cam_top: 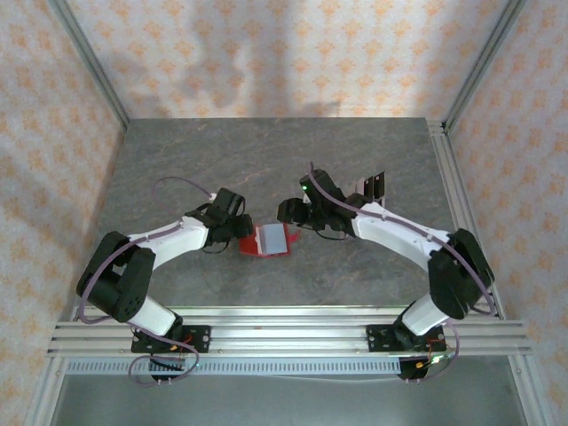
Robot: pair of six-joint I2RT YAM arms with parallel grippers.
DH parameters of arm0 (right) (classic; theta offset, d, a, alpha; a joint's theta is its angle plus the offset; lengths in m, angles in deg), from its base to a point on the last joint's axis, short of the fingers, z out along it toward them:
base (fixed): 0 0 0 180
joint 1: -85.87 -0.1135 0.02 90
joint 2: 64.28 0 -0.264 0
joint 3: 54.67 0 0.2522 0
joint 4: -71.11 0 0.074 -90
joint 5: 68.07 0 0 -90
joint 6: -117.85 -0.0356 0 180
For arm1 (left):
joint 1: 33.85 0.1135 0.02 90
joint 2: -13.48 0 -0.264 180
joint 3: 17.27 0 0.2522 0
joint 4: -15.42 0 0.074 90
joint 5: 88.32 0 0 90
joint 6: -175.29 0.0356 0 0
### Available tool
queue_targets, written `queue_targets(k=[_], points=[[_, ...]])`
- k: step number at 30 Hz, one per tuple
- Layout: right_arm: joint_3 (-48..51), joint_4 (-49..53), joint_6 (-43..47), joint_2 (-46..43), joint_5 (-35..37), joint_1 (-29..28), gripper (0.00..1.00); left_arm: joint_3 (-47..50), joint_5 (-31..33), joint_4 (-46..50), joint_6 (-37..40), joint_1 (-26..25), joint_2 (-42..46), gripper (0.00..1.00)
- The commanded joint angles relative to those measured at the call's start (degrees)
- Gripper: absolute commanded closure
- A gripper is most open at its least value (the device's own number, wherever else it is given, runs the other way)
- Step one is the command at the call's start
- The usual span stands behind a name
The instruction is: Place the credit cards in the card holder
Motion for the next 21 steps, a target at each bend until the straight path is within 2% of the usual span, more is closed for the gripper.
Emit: queue_targets(k=[1, 10, 17, 21], points=[[-1.6, -1.7, -2.7, 4.4, -6.3, -0.3, 0.65, -2.3, 2.2, 3.6, 1.4, -0.1, 2.8, 0.39], [-1.2, -0.3, -3.5, 9.4, 0.0, -2.2, 0.68, -2.4, 4.5, 8.5, 2.9, 0.0, 5.2, 0.38], [1.4, -0.1, -3.1, 11.1, 4.3, -2.2, 0.64, 1.4, 5.5, 7.1, 1.4, 0.0, 3.7, 0.39], [1.5, 0.4, -2.3, 12.1, 5.3, -2.2, 0.64, 3.4, 6.3, 5.9, -0.4, -0.1, 3.0, 0.43]])
